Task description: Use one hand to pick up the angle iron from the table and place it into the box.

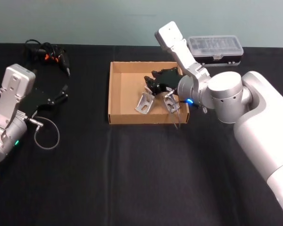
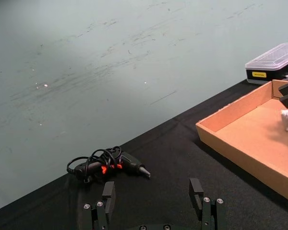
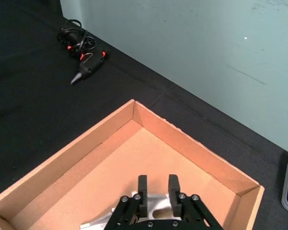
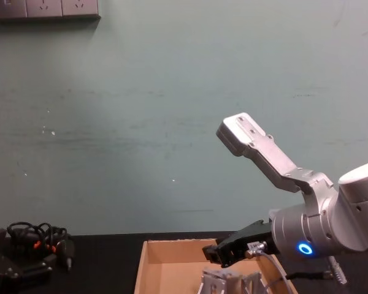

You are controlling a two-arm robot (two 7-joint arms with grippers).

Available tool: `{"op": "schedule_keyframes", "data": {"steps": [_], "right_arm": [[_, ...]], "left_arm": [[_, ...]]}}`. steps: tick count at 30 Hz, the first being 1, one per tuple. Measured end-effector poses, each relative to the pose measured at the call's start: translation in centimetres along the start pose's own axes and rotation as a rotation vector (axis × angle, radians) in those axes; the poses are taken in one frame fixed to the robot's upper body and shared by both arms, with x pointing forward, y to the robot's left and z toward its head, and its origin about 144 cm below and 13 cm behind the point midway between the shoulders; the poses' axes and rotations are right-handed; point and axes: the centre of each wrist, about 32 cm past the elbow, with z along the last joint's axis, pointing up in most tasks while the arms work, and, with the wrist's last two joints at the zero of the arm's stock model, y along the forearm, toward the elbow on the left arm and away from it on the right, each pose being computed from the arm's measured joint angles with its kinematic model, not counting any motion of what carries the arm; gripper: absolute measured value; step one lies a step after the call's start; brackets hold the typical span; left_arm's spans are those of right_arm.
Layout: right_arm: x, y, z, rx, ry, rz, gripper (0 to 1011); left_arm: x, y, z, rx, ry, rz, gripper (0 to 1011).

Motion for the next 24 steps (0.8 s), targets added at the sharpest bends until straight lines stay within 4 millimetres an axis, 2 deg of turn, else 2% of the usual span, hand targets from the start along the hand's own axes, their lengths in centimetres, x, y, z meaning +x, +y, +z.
{"op": "schedule_keyframes", "data": {"steps": [2,9,10,13,16,24], "right_arm": [[-0.02,0.03,-0.01,0.000,-0.002,0.002,285],[-0.09,0.09,-0.12,0.002,-0.006,0.005,510],[-0.11,0.08,-0.15,0.002,-0.006,0.005,572],[-0.13,0.07,-0.22,0.002,-0.006,0.005,629],[-0.16,0.00,-0.34,0.005,-0.007,0.004,771],[-0.07,-0.48,-0.35,0.025,-0.004,-0.004,973]], "left_arm": [[0.00,0.00,0.00,0.000,0.000,0.000,1011],[0.00,0.00,0.00,0.000,0.000,0.000,1011],[0.00,0.00,0.00,0.000,0.000,0.000,1011],[0.00,0.00,0.00,0.000,0.000,0.000,1011],[0.00,0.00,0.00,0.000,0.000,0.000,1011],[0.00,0.00,0.00,0.000,0.000,0.000,1011]]}}
